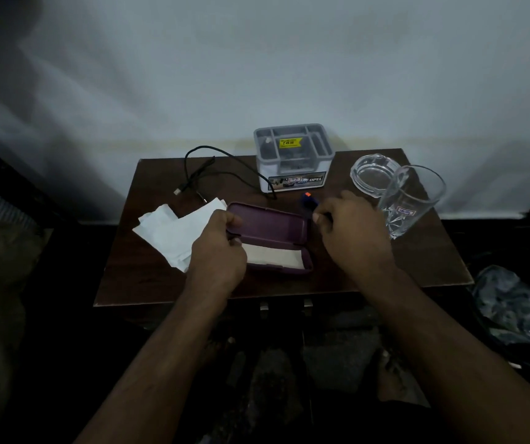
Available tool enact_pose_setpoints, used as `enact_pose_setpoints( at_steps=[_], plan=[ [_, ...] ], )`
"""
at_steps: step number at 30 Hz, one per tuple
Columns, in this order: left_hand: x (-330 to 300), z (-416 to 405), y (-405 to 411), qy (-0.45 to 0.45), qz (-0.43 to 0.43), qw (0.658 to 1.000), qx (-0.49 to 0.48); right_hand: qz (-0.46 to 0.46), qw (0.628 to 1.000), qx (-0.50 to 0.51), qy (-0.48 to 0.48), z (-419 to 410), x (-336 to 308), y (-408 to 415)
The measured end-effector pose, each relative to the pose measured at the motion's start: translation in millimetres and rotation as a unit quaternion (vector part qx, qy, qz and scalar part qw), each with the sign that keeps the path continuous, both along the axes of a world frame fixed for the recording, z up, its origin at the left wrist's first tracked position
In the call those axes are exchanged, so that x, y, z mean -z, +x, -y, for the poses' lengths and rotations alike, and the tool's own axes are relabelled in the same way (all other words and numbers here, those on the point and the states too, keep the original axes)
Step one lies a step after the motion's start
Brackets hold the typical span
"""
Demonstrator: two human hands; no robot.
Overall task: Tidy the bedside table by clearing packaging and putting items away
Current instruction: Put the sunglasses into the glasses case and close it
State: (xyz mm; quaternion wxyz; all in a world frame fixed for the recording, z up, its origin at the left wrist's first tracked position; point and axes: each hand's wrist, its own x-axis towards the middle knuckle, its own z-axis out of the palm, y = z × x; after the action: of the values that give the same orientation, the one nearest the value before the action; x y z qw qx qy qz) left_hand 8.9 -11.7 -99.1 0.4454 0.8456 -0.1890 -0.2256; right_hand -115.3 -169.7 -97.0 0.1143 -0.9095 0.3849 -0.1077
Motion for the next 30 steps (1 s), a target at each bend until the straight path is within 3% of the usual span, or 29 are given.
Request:
enact_pose_setpoints(
  at_steps=[5,8,10,15,20,30],
  plan=[
    [-2,0,1,-0.013,-0.027,1.000,-0.005,0.161,0.983,-0.056,-0.065,-17,-19,2],
    [-6,3,2,-0.063,-0.102,0.992,-0.049,0.244,0.962,-0.110,0.044,-29,-23,6],
    [-10,5,3,-0.097,-0.133,0.983,-0.083,0.234,0.956,-0.145,0.099,-34,-21,9],
    [-12,7,7,-0.126,-0.147,0.975,-0.109,0.138,0.972,-0.182,0.061,-38,-10,16],
    [-11,7,4,-0.160,-0.212,0.958,-0.106,0.194,0.965,-0.151,0.098,-40,-8,18],
    [-13,5,10,-0.245,-0.307,0.900,-0.190,0.209,0.950,-0.216,0.087,-41,-9,18]
  ],
)
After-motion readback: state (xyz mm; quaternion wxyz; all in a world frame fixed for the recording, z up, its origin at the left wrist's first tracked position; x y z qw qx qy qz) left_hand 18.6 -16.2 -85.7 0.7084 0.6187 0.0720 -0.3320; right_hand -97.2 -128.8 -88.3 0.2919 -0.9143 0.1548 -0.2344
